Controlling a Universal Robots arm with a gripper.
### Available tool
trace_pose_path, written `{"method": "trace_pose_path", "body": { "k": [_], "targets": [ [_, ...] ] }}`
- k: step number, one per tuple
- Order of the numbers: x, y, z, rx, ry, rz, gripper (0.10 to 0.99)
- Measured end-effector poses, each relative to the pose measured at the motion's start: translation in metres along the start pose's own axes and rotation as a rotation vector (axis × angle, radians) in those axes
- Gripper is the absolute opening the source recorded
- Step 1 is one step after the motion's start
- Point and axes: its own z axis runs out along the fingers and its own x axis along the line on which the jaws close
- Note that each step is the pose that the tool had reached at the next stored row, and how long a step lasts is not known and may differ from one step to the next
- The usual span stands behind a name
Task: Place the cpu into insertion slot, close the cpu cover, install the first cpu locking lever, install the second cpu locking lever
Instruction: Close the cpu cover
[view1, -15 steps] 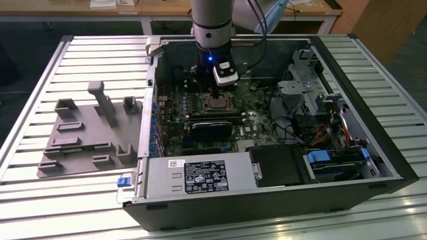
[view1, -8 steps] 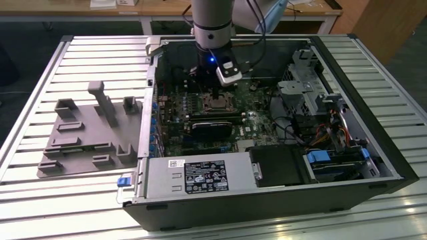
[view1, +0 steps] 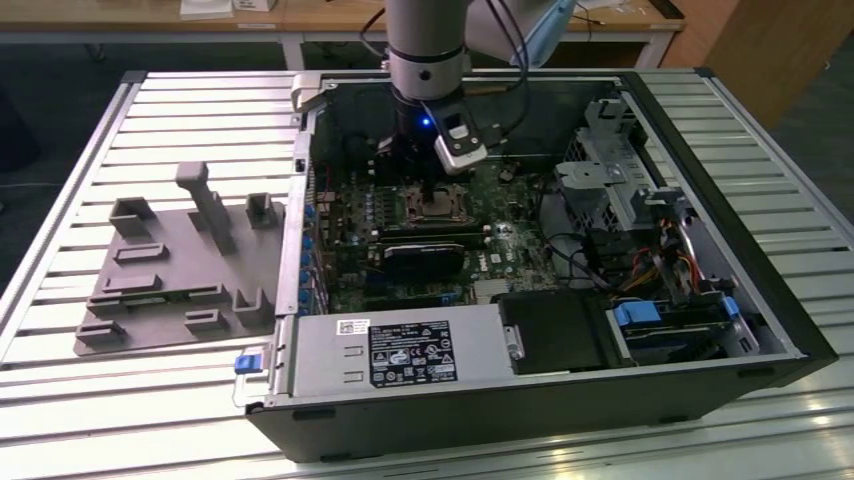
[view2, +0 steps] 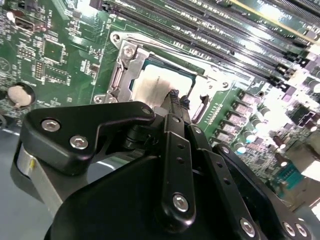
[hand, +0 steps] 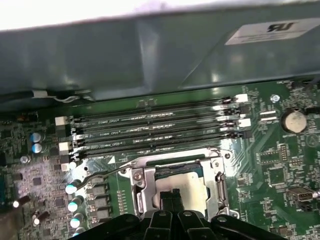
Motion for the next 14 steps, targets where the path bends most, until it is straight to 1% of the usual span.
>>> {"method": "trace_pose_path", "body": {
  "k": [1,8,14],
  "targets": [
    [0.0,0.0,0.0001,0.002,0.002,-0.003,0.102],
    [0.0007,-0.0002,0.0009,0.001,0.0022,-0.011,0.102],
    [0.0096,-0.0016,0.0024,0.001,0.0022,-0.011,0.102]
  ]
}}
